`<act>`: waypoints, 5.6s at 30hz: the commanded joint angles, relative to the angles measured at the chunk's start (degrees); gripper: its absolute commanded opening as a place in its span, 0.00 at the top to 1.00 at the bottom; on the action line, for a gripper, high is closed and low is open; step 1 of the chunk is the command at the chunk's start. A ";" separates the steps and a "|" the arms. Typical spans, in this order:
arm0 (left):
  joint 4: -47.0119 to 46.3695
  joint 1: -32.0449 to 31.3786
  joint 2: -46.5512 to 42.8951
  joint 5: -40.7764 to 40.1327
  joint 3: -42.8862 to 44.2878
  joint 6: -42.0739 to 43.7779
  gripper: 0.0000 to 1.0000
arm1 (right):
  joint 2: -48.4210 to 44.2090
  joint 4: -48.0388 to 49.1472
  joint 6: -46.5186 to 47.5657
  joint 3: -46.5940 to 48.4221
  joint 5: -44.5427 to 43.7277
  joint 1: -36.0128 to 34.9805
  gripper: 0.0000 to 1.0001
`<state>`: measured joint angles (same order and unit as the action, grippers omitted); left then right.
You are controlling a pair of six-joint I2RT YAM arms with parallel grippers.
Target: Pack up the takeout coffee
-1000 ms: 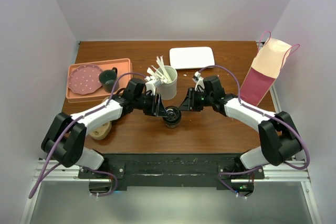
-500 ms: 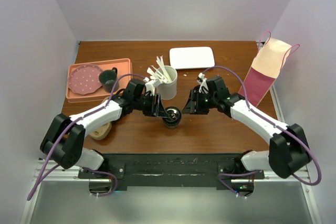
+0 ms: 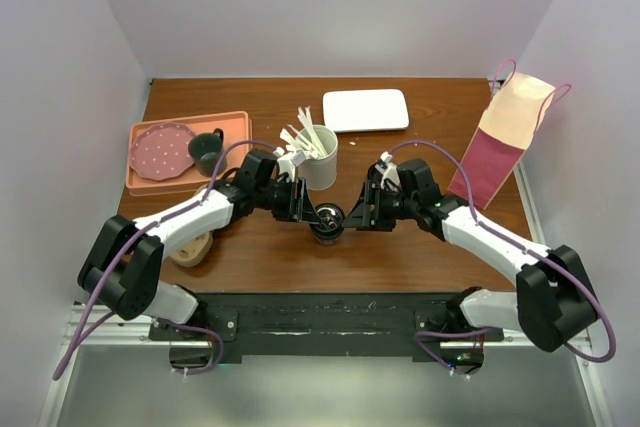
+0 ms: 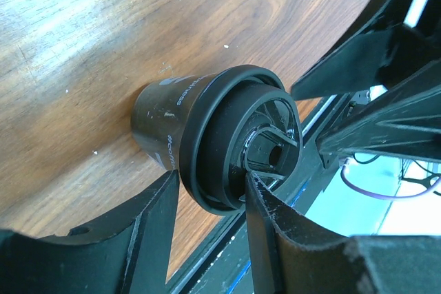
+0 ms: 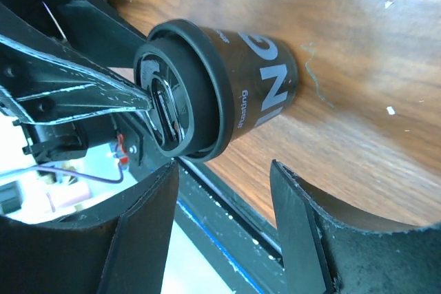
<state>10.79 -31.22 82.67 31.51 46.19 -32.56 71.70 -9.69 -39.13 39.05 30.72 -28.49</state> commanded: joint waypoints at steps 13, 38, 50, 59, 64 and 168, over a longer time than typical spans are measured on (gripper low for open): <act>10.92 -0.77 3.28 -10.32 -3.83 1.09 0.54 | 6.78 10.57 -5.25 1.04 -2.50 -3.94 0.39; 12.77 -0.25 2.40 -10.15 -0.32 3.73 0.46 | 18.38 -2.51 12.41 8.41 1.27 -3.85 0.55; 11.72 5.29 0.91 -4.27 1.62 9.35 0.37 | 22.78 -8.06 15.49 12.81 2.59 -3.85 0.57; 7.49 6.17 -0.05 3.39 1.35 10.23 0.34 | 22.96 -9.55 16.11 14.30 3.03 -3.85 0.58; 6.88 8.02 -0.06 4.26 2.32 10.67 0.35 | 22.87 -9.91 16.19 14.56 3.21 -3.85 0.59; 12.68 10.39 -0.76 4.36 8.83 14.89 0.50 | 28.49 -6.39 15.67 16.06 7.07 -5.79 0.55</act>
<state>22.50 -21.32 84.03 38.76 53.69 -19.88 97.58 -8.69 -27.40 56.93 42.92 -33.50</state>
